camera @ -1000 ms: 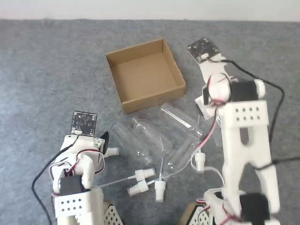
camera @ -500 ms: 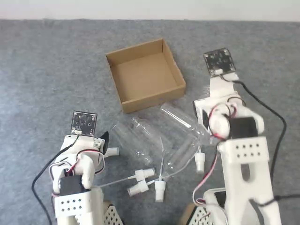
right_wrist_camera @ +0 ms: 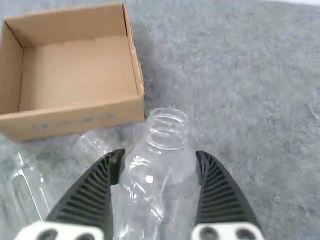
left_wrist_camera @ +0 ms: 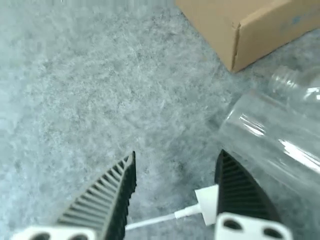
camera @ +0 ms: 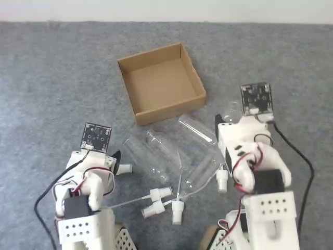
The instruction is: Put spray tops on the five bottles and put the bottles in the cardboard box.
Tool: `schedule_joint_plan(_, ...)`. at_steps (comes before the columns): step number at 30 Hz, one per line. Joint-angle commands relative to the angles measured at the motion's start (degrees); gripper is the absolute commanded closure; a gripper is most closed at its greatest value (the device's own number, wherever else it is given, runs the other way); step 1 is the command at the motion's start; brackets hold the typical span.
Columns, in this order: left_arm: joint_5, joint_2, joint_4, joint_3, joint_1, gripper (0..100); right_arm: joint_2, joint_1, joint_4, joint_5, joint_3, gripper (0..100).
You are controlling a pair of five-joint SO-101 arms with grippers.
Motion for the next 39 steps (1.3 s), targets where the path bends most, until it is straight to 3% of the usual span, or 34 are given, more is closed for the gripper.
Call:
schedule_joint_plan(1, -2.46, -0.18, 2.64, -7.6, -0.44, 76, -6.2, 1.54, -2.86, -2.11, 1.67, 96.5)
schedule_joint_plan(11, -14.95, 1.67, 14.95, -22.29, -0.35, 80, -14.55, 5.41, -3.12, -6.42, 5.71, 96.1)
schedule_joint_plan(20, -21.36, 26.2, 19.69, -35.82, 0.09, 80, -13.32, 5.41, -3.12, -6.51, 5.98, 96.2)
schedule_joint_plan(30, -32.62, 48.62, 14.86, -38.46, 0.18, 78, -13.41, 5.23, -3.21, -6.51, 6.51, 96.1)
schedule_joint_plan(39, -40.0, 58.81, 12.13, -38.55, 2.9, 78, -13.32, 5.14, -3.21, -6.51, 6.59, 96.1)
